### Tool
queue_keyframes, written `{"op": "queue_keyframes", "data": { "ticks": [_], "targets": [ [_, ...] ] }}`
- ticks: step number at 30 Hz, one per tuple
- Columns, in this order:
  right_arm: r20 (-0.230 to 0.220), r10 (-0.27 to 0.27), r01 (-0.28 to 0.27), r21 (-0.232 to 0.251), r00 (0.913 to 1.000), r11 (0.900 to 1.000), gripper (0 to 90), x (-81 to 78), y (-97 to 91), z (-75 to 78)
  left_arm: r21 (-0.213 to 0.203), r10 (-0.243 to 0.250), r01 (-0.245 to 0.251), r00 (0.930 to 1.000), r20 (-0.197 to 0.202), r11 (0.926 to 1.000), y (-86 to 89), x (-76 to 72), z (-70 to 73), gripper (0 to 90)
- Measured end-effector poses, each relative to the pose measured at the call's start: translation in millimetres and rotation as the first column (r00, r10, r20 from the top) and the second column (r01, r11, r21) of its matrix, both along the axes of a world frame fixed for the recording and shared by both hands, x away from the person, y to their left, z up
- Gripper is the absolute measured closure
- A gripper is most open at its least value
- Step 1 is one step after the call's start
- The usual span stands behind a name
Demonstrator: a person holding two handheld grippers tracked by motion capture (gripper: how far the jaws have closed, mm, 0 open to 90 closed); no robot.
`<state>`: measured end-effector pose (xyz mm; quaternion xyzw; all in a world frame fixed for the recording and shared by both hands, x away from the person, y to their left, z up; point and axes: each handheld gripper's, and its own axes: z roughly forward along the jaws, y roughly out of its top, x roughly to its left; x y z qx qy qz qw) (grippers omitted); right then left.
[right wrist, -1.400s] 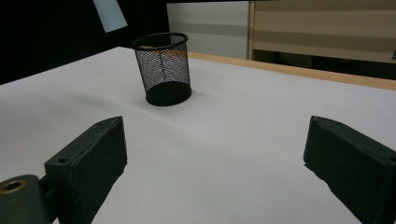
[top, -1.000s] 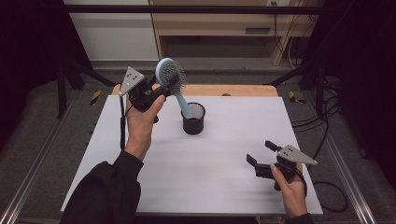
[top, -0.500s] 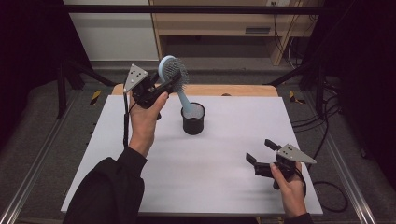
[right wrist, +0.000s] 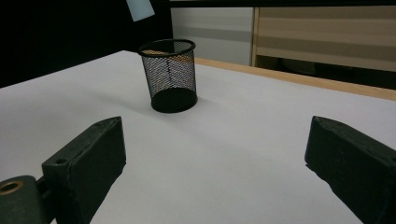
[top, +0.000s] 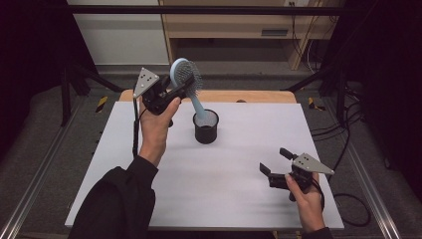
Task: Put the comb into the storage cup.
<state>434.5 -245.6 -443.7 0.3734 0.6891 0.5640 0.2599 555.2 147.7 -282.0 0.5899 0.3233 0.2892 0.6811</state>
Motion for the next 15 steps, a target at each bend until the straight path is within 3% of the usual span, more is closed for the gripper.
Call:
{"op": "queue_keyframes", "data": {
  "ticks": [15],
  "targets": [
    [0.008, 0.002, -0.002, 0.010, 1.0000, 1.0000, 3.8, -1.0, 1.1, 0.7, -0.003, 0.017, -0.017, 0.9999, 0.000, 0.9999, -3.1, 6.2, -2.3, 51.0]
  ]
}}
